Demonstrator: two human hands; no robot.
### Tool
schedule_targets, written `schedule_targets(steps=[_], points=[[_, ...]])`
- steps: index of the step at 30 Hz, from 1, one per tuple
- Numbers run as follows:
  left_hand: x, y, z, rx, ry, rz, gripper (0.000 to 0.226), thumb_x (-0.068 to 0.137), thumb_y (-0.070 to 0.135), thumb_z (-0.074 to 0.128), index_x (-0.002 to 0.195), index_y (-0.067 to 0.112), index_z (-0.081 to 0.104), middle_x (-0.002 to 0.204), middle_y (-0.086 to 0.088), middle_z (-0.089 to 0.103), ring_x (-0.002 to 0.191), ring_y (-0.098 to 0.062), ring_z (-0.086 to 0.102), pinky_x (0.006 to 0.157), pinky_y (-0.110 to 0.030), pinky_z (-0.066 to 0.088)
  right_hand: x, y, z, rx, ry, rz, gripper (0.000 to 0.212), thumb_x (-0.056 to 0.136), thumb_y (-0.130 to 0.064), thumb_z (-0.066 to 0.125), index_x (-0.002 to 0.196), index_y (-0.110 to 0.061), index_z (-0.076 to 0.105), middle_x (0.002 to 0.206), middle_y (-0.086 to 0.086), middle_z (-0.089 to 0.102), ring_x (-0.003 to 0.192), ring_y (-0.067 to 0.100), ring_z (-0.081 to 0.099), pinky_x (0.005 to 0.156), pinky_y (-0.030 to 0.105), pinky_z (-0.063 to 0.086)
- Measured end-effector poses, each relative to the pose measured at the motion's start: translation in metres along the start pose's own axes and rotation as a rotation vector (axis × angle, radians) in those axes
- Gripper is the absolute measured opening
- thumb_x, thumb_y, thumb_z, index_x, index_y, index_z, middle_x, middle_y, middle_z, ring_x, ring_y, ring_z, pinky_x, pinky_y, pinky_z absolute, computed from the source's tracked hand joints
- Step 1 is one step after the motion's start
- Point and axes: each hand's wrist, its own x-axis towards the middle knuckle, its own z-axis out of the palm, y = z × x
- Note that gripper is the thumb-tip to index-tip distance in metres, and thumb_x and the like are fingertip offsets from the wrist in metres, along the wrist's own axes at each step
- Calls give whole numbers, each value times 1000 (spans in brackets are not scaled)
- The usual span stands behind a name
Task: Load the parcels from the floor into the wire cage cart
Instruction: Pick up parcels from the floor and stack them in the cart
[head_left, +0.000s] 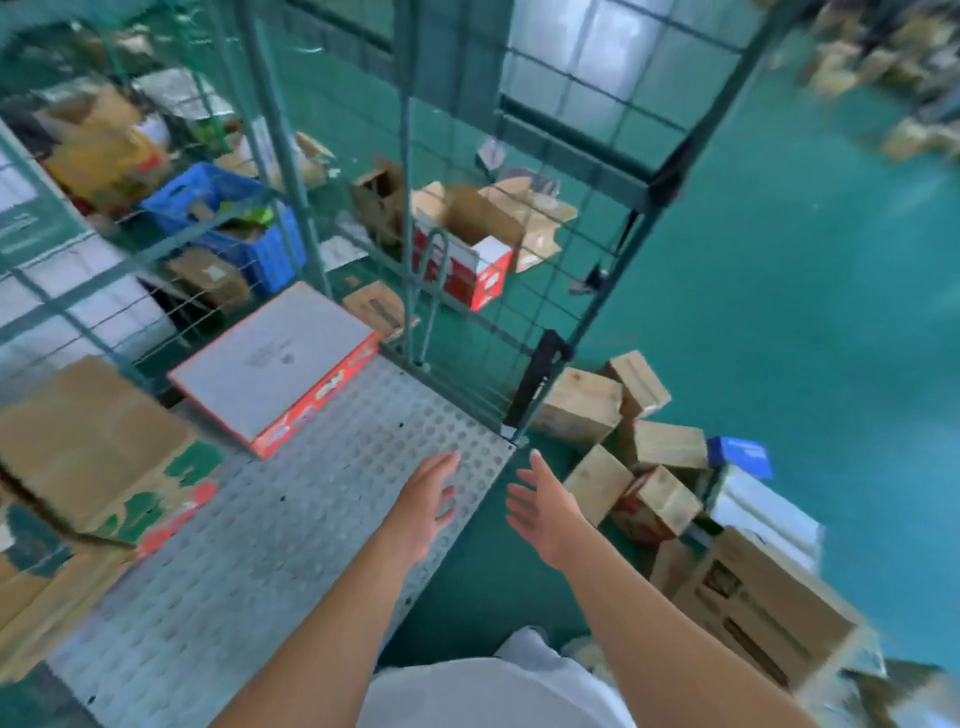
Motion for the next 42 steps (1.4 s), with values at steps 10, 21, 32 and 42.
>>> schedule_targets(steps=[10, 21, 32, 42], points=[[39, -11, 186, 295, -103, 37, 20, 101, 51, 58, 117, 40, 57, 139, 9, 56, 121, -14, 56, 93, -36, 48, 25, -46, -184, 213, 121, -63, 54, 99, -59, 53, 128, -15, 62, 125, 7, 66, 115, 25, 63, 97, 37, 52], [71, -36, 370, 673, -336, -43, 26, 102, 53, 56, 123, 37, 56, 136, 9, 56, 123, -15, 55, 108, -41, 47, 37, -40, -335, 642, 325, -33, 57, 101, -56, 51, 140, -14, 56, 140, 7, 60, 121, 23, 59, 106, 38, 47], [136, -61, 513, 946, -577, -220, 39, 101, 51, 58, 134, 32, 53, 140, 4, 55, 126, -20, 54, 103, -38, 45, 69, -39, -430, 1022, 644, 30, 56, 102, -54, 52, 139, -12, 57, 120, 5, 66, 109, 22, 62, 100, 36, 48], [208, -86, 616, 1187, -735, -381, 39, 103, 51, 55, 136, 31, 48, 147, 1, 51, 132, -22, 51, 116, -46, 40, 107, -51, -478, 1144, 825, 138, 44, 103, -52, 50, 132, -18, 57, 122, 4, 62, 96, 17, 59, 105, 41, 50]])
